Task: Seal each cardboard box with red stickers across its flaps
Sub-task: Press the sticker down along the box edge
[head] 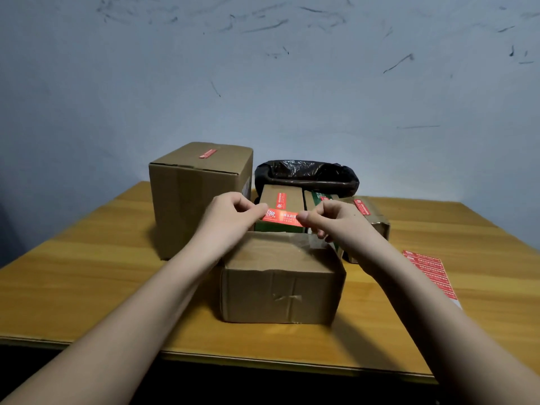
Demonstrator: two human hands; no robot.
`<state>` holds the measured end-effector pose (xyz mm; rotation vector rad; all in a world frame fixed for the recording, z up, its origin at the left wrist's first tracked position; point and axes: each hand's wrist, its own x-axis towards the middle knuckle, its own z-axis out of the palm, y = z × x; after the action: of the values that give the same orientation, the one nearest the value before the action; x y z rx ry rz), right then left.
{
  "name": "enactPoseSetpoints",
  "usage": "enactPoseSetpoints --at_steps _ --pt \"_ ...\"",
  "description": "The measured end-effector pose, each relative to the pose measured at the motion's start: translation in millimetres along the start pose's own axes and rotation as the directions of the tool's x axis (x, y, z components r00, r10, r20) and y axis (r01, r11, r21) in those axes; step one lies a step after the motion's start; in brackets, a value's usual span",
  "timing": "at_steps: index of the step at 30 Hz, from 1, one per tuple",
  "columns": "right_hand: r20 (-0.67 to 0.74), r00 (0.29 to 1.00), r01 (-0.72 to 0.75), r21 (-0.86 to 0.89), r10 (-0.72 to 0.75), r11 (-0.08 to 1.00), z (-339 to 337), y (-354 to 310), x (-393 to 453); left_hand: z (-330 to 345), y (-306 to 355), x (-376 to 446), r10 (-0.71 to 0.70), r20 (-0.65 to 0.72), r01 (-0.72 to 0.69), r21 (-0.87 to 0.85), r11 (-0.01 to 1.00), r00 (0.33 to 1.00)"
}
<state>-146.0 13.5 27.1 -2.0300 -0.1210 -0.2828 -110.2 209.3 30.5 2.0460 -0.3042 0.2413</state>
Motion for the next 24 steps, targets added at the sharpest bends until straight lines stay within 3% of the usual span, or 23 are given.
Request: enactPoseSetpoints --at_steps 4,10,18,24 --pt "0.094 0.994 -0.045 -0.157 0.06 0.987 0.6 -4.1 1.0 -0.7 -5.0 -3.7 0.003 0.02 -0.009 0.283 0.959 1.0" --pt "0.144 0.987 -0.011 -0.36 0.067 0.933 4.4 -7.0 4.8 -6.3 -2.0 -4.6 -0.066 0.105 0.008 0.475 0.88 0.992" --pt "0.115 0.992 0.035 -0.656 0.054 0.754 17.1 -4.9 7.2 -5.2 -3.2 0.4 -0.033 0.136 -0.058 0.612 0.789 0.99" --pt "0.091 0.996 0.077 -0.754 -0.012 0.652 20.0 -4.4 4.5 0.3 -9.7 -0.1 0.029 0.125 -0.104 0.647 0.755 0.992"
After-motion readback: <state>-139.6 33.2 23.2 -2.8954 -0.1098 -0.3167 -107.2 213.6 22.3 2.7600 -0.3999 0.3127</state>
